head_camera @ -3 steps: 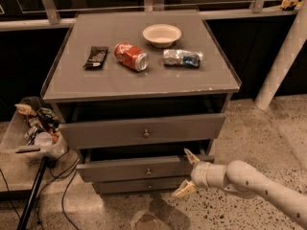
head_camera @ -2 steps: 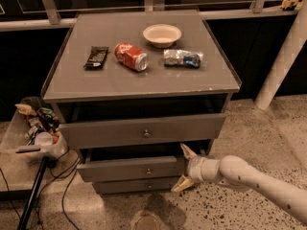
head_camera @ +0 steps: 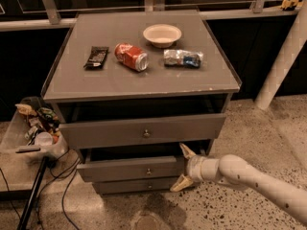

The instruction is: Open middle drawer

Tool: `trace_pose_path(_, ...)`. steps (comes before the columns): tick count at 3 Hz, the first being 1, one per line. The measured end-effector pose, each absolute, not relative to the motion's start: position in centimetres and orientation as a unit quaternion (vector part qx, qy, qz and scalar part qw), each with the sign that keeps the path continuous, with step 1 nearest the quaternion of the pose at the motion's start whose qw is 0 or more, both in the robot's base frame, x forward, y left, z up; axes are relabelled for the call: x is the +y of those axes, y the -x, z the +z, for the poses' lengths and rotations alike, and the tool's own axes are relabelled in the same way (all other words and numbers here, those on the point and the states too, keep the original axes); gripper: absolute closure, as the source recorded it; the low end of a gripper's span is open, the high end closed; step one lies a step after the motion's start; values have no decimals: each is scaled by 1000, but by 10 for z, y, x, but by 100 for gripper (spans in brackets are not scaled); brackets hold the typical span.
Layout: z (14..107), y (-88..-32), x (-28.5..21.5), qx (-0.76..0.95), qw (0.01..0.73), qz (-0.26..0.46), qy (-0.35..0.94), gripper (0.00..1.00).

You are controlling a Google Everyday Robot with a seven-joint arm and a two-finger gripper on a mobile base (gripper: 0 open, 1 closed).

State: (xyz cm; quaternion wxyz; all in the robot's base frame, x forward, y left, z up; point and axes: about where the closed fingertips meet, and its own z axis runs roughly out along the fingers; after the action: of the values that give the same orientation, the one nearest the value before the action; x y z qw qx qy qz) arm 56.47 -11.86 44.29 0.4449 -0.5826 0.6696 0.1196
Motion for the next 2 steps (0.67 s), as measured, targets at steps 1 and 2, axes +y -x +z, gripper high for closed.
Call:
trace_pose_path(1,429,-566,-113,666,438,143,586,0)
trace_pose_path(2,414,-565,-112,668,423,163,590,0)
